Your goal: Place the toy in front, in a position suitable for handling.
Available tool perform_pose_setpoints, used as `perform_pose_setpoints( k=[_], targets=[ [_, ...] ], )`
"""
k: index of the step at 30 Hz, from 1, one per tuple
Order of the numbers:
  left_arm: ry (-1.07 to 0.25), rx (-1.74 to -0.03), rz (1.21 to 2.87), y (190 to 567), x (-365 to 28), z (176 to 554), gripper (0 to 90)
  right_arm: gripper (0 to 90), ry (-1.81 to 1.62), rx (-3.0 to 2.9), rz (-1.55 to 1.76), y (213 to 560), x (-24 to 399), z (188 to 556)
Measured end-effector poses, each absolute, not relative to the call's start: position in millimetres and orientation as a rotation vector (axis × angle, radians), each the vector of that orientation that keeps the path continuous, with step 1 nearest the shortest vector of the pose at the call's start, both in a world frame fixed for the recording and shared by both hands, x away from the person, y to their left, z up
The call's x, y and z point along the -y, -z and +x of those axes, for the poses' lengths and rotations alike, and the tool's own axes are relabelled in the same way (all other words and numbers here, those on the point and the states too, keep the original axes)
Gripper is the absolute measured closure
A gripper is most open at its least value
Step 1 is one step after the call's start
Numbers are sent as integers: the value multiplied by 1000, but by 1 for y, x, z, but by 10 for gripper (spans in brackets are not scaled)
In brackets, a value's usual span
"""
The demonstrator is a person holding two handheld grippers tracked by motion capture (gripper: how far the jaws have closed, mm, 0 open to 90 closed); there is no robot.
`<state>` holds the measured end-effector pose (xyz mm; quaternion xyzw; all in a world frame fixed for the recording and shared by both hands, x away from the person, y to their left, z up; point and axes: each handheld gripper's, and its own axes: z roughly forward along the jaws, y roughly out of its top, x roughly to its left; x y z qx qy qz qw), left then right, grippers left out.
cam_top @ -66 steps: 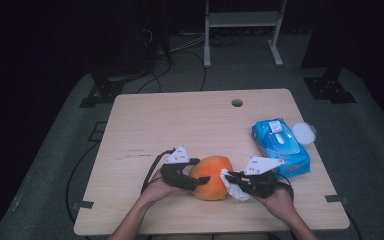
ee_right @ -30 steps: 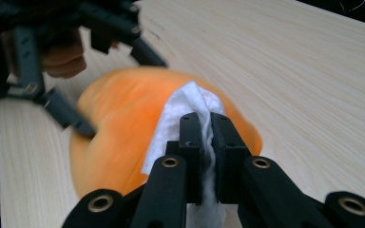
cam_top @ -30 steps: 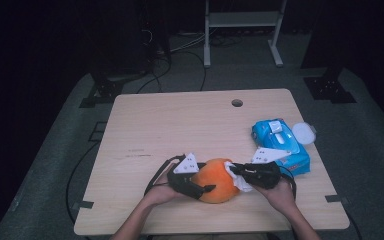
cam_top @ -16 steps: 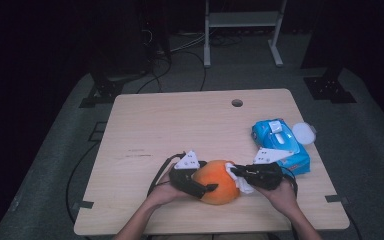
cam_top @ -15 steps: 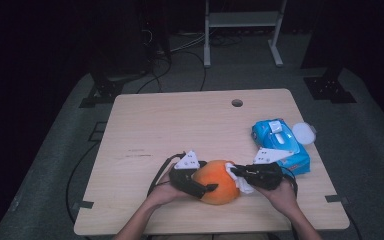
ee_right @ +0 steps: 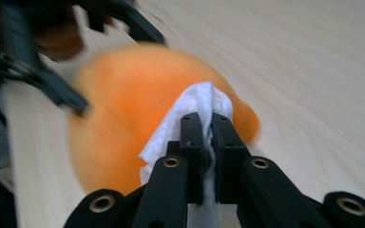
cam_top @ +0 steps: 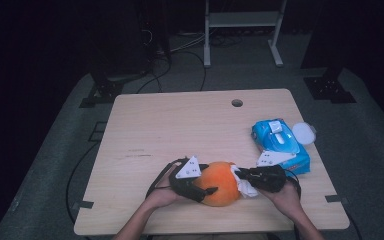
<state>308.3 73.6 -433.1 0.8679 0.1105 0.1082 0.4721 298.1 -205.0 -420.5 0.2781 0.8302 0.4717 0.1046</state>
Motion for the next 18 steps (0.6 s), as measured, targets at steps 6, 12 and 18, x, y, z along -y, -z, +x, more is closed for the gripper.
perform_pose_setpoints(
  k=[6, 12, 18],
  targets=[
    [-349, -161, 2167, 431, -64, 297, 246, 837, -1417, -2426, 721, 405, 185, 295],
    [-258, -176, 2151, 434, -79, 304, 242, 837, -1386, -2426, 829, 418, 204, 303],
    [-162, -290, 2066, 427, -74, 314, 130, 836, -1380, -2426, 830, 419, 205, 303]
  ],
)
